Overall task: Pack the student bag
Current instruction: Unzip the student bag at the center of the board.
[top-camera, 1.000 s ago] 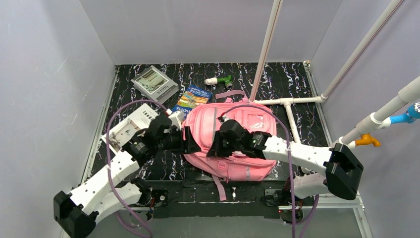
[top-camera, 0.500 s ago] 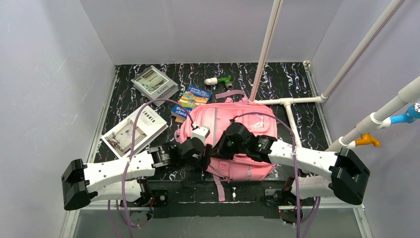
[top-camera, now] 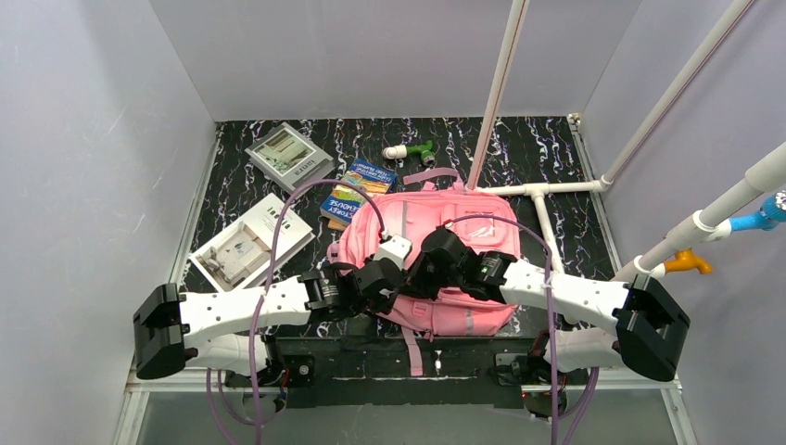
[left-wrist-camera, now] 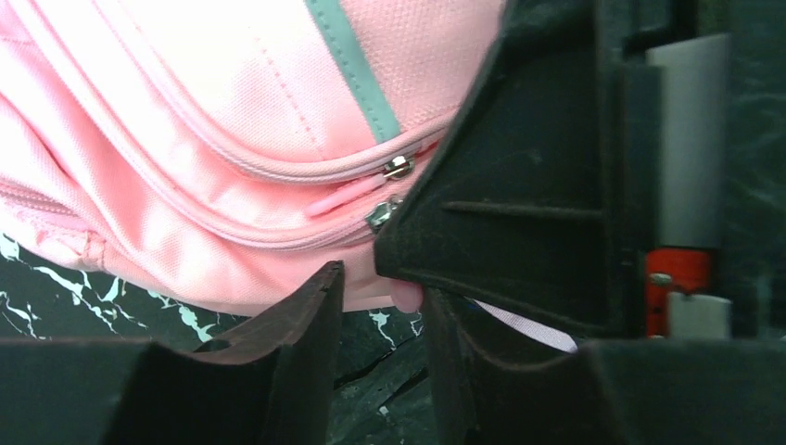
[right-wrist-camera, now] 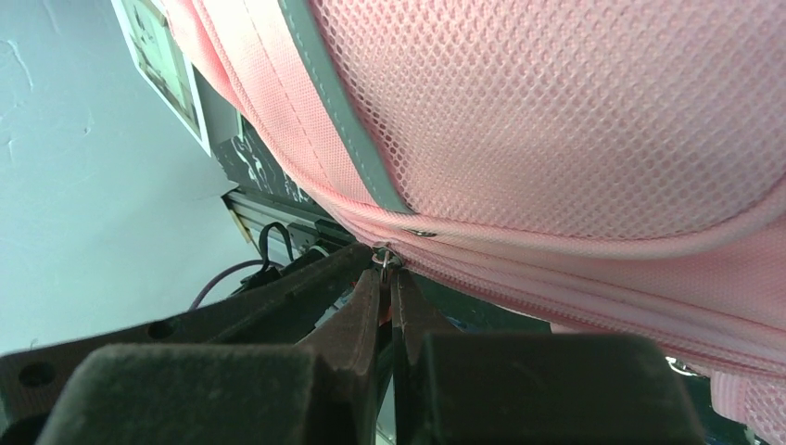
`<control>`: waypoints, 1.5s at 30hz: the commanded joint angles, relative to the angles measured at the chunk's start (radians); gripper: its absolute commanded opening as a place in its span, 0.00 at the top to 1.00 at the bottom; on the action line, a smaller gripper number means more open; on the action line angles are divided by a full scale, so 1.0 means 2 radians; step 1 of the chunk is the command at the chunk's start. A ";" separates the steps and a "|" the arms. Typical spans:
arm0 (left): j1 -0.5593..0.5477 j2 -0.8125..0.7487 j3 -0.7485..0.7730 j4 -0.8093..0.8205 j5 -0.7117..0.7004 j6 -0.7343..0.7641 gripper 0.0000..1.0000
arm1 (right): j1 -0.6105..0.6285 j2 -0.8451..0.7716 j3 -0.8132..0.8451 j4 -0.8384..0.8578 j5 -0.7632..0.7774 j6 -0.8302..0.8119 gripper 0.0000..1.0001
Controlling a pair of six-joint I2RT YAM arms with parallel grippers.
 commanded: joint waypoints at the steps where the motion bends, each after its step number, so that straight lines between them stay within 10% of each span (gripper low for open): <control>1: -0.002 0.013 0.021 0.013 -0.049 0.016 0.73 | -0.009 0.004 0.030 0.018 0.016 0.009 0.92; 6: -0.003 0.034 0.032 0.016 -0.066 0.021 1.00 | -0.009 0.008 0.031 0.013 0.011 -0.008 0.80; 21: -0.001 0.000 -0.019 0.047 -0.037 -0.006 1.00 | -0.012 -0.087 0.016 -0.131 0.149 -0.275 0.27; 31: 0.020 0.001 -0.006 0.008 -0.019 -0.042 1.00 | 0.016 -0.085 -0.017 -0.019 0.072 -0.595 0.40; 45: 0.056 -0.048 -0.040 0.008 0.055 -0.088 1.00 | 0.069 -0.005 -0.051 0.088 0.055 -0.743 0.45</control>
